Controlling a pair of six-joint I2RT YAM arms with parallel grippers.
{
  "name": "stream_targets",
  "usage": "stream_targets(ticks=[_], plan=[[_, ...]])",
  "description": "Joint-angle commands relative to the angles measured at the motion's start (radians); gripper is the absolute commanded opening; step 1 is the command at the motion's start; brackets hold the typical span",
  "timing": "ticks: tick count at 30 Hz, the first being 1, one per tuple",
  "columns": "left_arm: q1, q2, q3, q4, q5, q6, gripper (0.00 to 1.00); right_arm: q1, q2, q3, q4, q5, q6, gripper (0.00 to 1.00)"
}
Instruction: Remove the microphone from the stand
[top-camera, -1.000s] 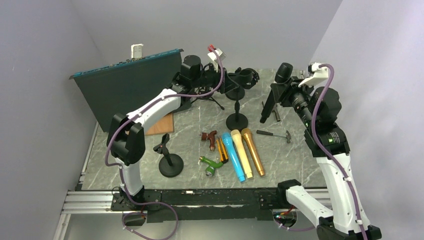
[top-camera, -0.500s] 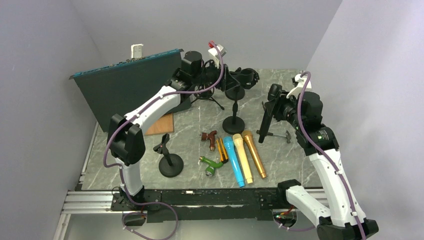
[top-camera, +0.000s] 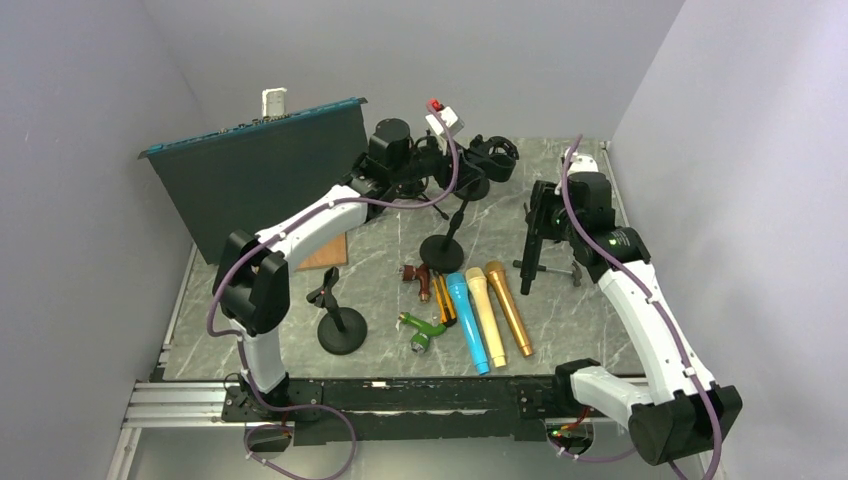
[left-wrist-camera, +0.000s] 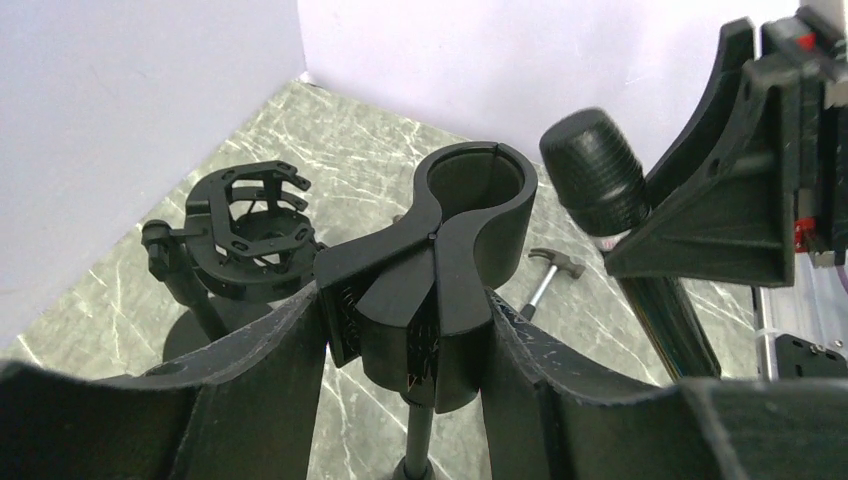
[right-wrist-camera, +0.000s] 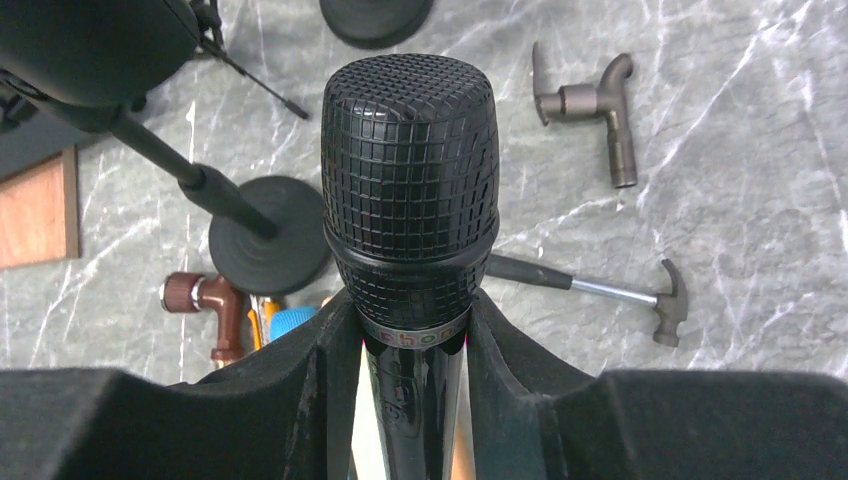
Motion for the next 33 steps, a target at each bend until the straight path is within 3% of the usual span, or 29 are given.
stream_targets(ticks=[1, 8, 12, 17, 19, 25, 33], plan=[[0.002, -0.034, -0.005, 0.189, 0.022, 0.057, 0.22, 0.002, 0.001, -0.015, 0.027, -0.059, -0.018, 0.0], [0.029, 0.013, 0.051, 0.282, 0.068, 0.018, 0.24, 0.001, 0.003, -0.022, 0.051, -0.094, -0.026, 0.0], [0.042, 0.044, 0.053, 0.363, 0.107, -0.02, 0.25, 0.001, 0.026, -0.014, 0.028, -0.038, -0.028, 0.0], [0.057, 0.051, -0.071, 0.531, 0.138, -0.101, 0.42, 0.002, 0.103, 0.032, -0.054, 0.01, -0.06, 0.0], [0.063, 0.046, -0.131, 0.608, 0.139, -0.127, 0.44, 0.002, 0.147, 0.045, -0.094, 0.039, -0.072, 0.0], [0.076, 0.026, -0.235, 0.722, 0.129, -0.162, 0.41, 0.007, 0.318, 0.024, -0.144, 0.033, -0.1, 0.0], [0.088, -0.002, -0.301, 0.757, 0.109, -0.172, 0.4, 0.028, 0.463, 0.013, -0.127, 0.047, -0.129, 0.07]])
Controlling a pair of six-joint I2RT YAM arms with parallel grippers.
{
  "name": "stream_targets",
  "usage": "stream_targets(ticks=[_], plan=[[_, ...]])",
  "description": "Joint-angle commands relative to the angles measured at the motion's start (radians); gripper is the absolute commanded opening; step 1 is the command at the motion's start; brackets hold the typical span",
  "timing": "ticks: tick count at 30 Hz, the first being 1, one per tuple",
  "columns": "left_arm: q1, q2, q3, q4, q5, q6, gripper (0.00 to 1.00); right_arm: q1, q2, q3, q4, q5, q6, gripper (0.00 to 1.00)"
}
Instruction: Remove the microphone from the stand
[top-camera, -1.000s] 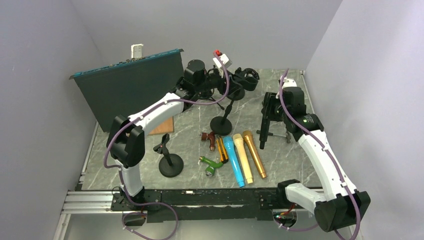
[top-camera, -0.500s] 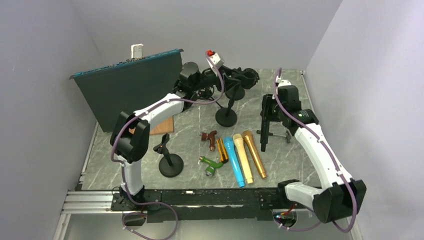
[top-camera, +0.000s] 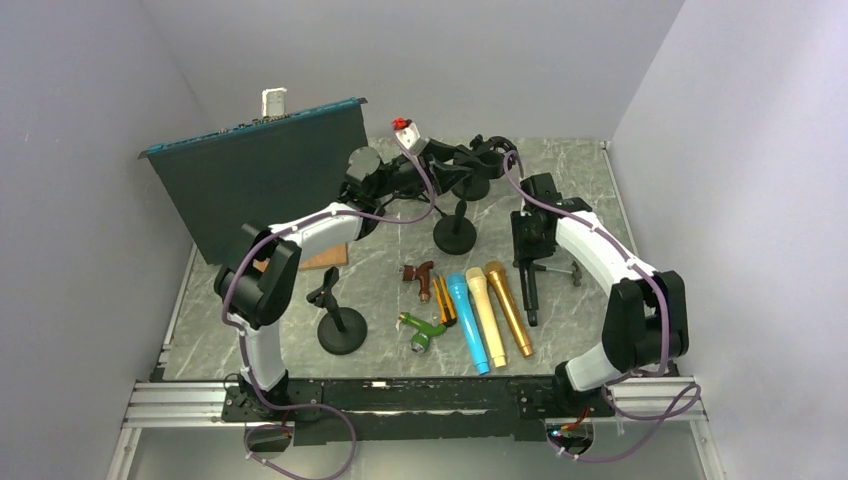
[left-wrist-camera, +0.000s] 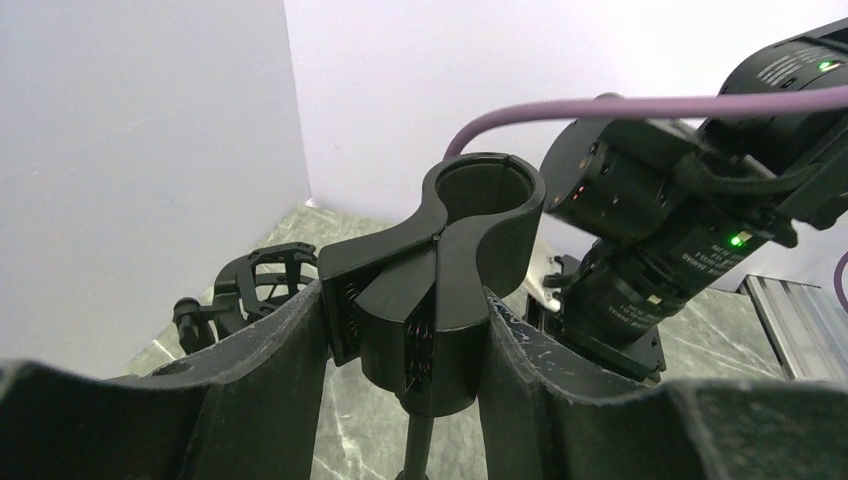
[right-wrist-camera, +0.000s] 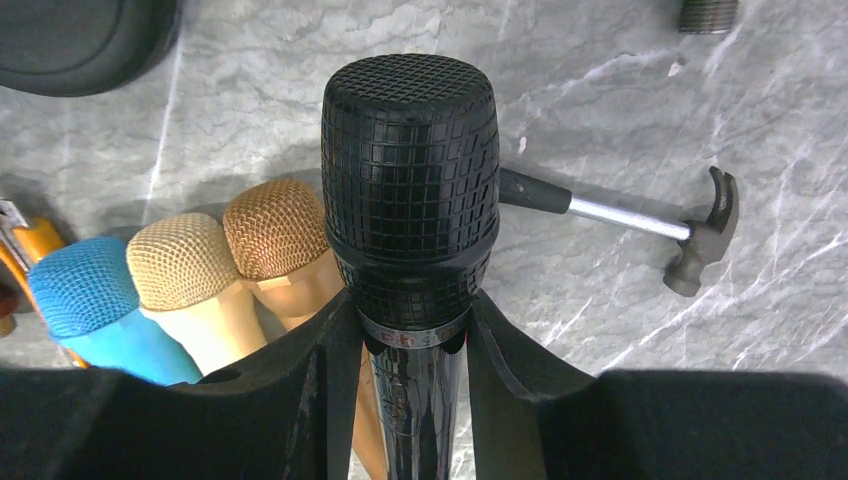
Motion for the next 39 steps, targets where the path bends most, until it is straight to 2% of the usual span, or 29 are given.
stream_targets(ticks=[1, 5, 11, 23, 33, 39], plan=[[0.014, -0.047, -0.036, 0.051, -0.01, -0.025, 0.41, 0.016, 0.033, 0.005, 0.002, 0.037, -0.033, 0.1], [0.024, -0.041, -0.043, 0.061, -0.017, -0.049, 0.41, 0.036, 0.064, -0.018, 0.034, 0.056, -0.053, 0.21], [0.028, -0.034, -0.043, 0.07, 0.001, -0.068, 0.41, 0.05, 0.149, -0.023, 0.065, 0.03, -0.051, 0.25], [0.027, -0.05, -0.062, 0.042, 0.008, -0.067, 0.46, 0.059, 0.122, -0.082, 0.14, 0.028, -0.013, 0.65], [0.025, -0.063, -0.075, 0.024, 0.008, -0.061, 0.47, 0.055, -0.16, -0.045, 0.181, 0.021, 0.03, 0.88], [0.017, -0.071, -0.068, -0.002, 0.011, -0.047, 0.47, 0.002, -0.345, 0.005, 0.324, -0.197, 0.188, 0.97]])
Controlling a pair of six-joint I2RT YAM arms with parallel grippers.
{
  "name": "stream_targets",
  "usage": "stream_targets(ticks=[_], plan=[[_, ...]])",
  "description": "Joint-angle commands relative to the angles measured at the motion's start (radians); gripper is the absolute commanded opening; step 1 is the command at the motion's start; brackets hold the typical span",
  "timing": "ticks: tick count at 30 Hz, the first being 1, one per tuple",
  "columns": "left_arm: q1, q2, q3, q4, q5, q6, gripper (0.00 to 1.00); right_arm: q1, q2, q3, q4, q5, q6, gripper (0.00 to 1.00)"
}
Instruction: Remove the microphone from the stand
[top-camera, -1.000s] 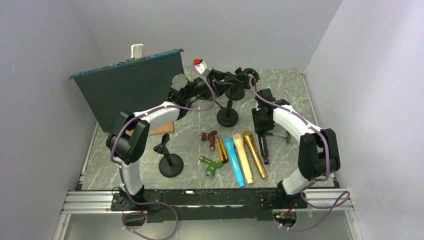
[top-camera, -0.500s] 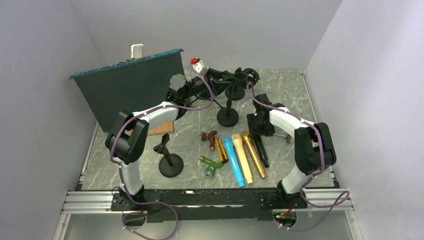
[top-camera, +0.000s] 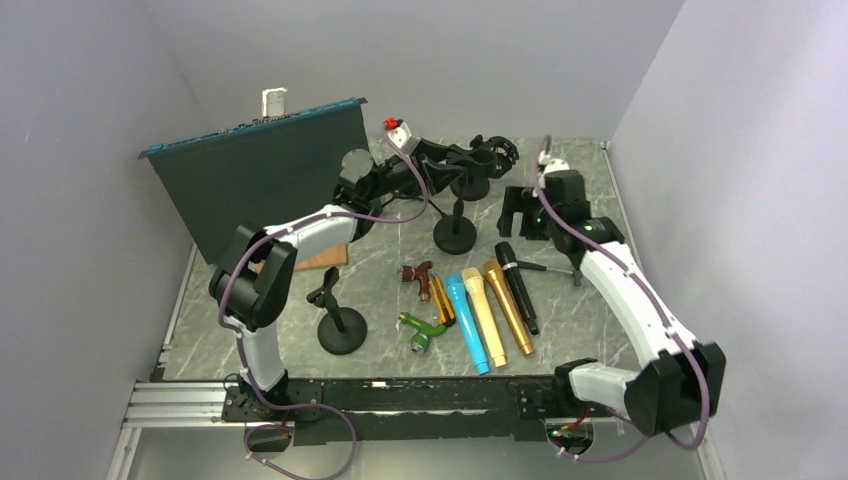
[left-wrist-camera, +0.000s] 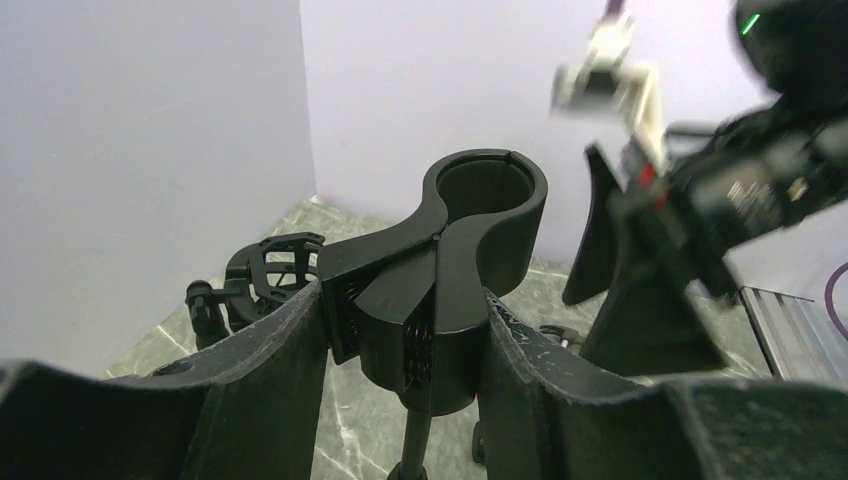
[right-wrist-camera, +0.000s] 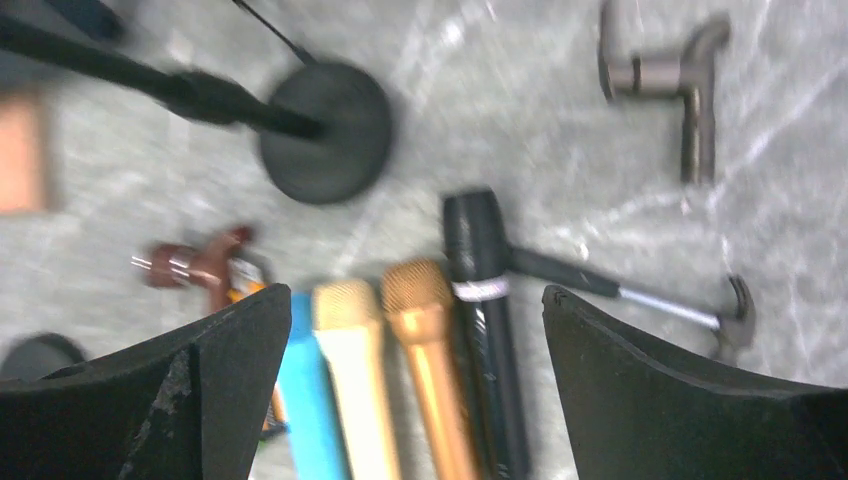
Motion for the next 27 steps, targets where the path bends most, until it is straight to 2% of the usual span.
stream_targets(ticks=[1, 7, 14, 21, 27], plan=[[-0.011, -0.045, -0.009, -0.055, 0.017, 0.006, 0.47, -0.04, -0.115, 0.078, 0.181, -0.179, 0.164, 0.99], [-0.025, -0.06, -0.016, -0.092, 0.002, 0.037, 0.48, -0.058, -0.089, 0.148, 0.422, -0.436, 0.401, 1.0], [-0.035, -0.073, -0.031, -0.128, -0.017, 0.058, 0.49, -0.058, 0.015, 0.133, 0.663, -0.516, 0.62, 0.99], [-0.057, -0.094, -0.054, -0.153, -0.057, 0.104, 0.49, -0.047, 0.051, 0.126, 0.594, -0.46, 0.574, 0.92], [-0.073, -0.103, -0.069, -0.146, -0.098, 0.113, 0.49, -0.033, 0.077, 0.098, 0.547, -0.487, 0.545, 0.85]])
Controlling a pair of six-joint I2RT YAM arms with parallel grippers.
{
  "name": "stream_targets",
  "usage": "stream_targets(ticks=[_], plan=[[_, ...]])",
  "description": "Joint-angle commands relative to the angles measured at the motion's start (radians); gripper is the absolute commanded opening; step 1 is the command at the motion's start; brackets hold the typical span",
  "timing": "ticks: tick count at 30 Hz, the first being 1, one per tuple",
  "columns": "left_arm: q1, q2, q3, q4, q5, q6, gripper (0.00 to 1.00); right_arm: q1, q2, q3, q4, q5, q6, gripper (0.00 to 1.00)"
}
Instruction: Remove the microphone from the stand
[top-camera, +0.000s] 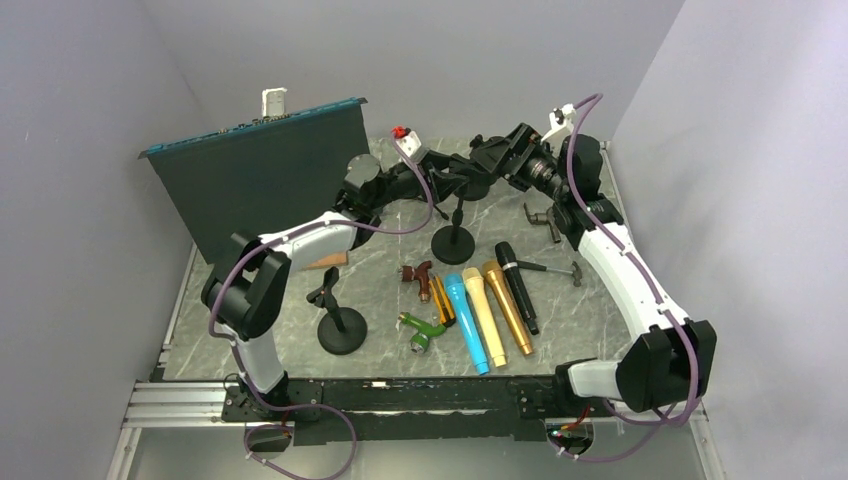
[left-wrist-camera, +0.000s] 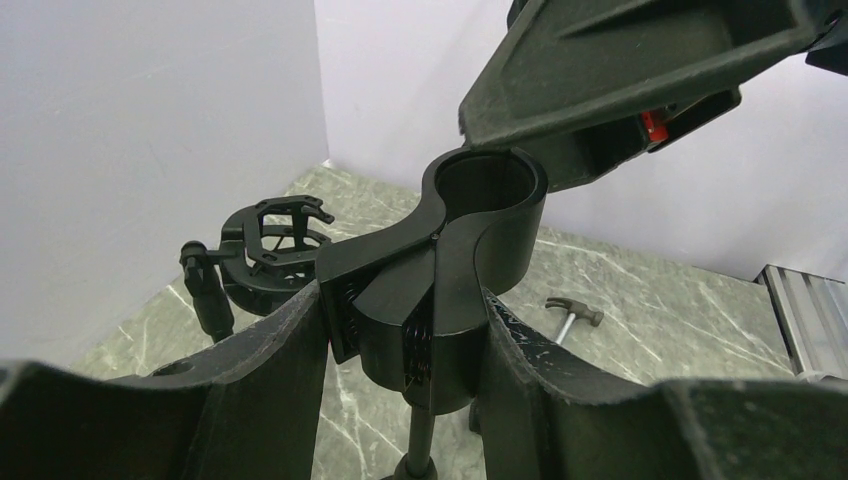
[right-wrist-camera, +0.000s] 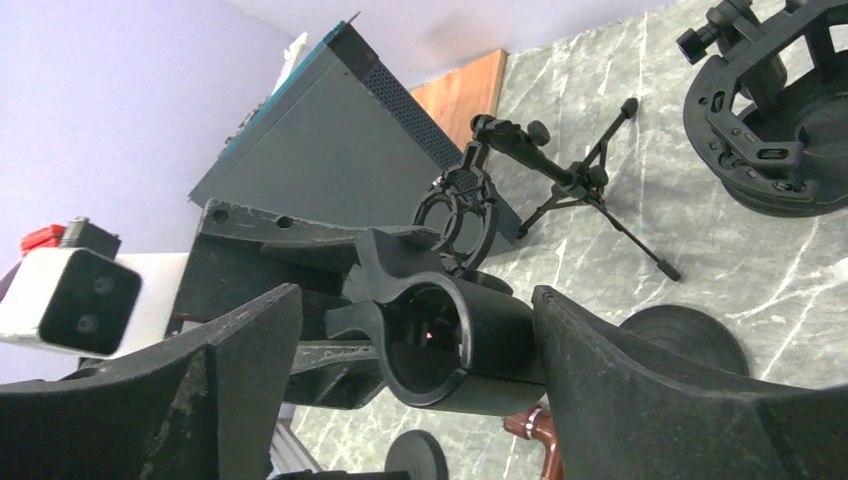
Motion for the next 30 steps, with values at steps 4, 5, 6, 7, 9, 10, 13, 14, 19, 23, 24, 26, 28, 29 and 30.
stream_targets(ticks=[4, 5, 6, 7, 9, 10, 13, 14, 19, 23, 24, 26, 28, 29, 30], plan=[[-0.031, -0.047, -0.023, -0.026, -0.05, 0.019, 0.49, 0.025, 0.024, -0.05, -0.008, -0.039, -0.003, 0.78], [-0.034, -0.05, -0.024, -0.032, -0.05, 0.018, 0.51, 0.025, 0.028, -0.055, -0.005, -0.034, -0.004, 0.78], [-0.035, -0.052, -0.023, -0.038, -0.05, 0.018, 0.53, 0.024, 0.03, -0.061, 0.002, -0.032, -0.004, 0.76], [-0.036, -0.056, -0.024, -0.046, -0.05, 0.018, 0.56, 0.025, 0.033, -0.062, 0.008, -0.033, -0.003, 0.73], [-0.038, -0.065, -0.03, -0.054, -0.058, 0.014, 0.59, 0.025, 0.046, -0.06, 0.009, -0.043, 0.0, 0.69], [-0.038, -0.068, -0.032, -0.061, -0.061, 0.011, 0.59, 0.025, 0.054, -0.059, 0.009, -0.046, -0.001, 0.68], [-0.038, -0.072, -0.017, -0.121, -0.046, 0.019, 0.6, 0.022, 0.06, -0.085, 0.023, -0.042, -0.001, 0.62], [-0.038, -0.075, -0.018, -0.131, -0.035, 0.024, 0.6, 0.02, 0.056, -0.099, 0.041, -0.027, 0.0, 0.57], [-0.037, -0.118, -0.05, -0.155, -0.029, 0.049, 0.6, 0.0, 0.074, -0.129, 0.073, -0.035, -0.002, 0.21], [-0.017, -0.147, -0.066, -0.131, 0.036, 0.025, 0.64, -0.034, 0.091, -0.178, 0.142, -0.065, 0.027, 0.0], [-0.009, -0.155, -0.077, -0.112, 0.055, 0.017, 0.64, -0.043, 0.097, -0.186, 0.151, -0.077, 0.031, 0.0], [0.003, -0.174, -0.105, -0.086, 0.085, 0.025, 0.64, -0.062, 0.111, -0.199, 0.168, -0.101, 0.036, 0.0], [0.023, -0.183, -0.141, -0.022, 0.158, 0.026, 0.66, -0.079, 0.12, -0.211, 0.188, -0.128, 0.036, 0.0], [0.04, -0.181, -0.153, 0.019, 0.205, 0.013, 0.66, -0.085, 0.123, -0.212, 0.192, -0.142, 0.028, 0.0], [0.055, -0.176, -0.16, 0.073, 0.247, -0.013, 0.66, -0.088, 0.129, -0.209, 0.187, -0.152, 0.017, 0.0]])
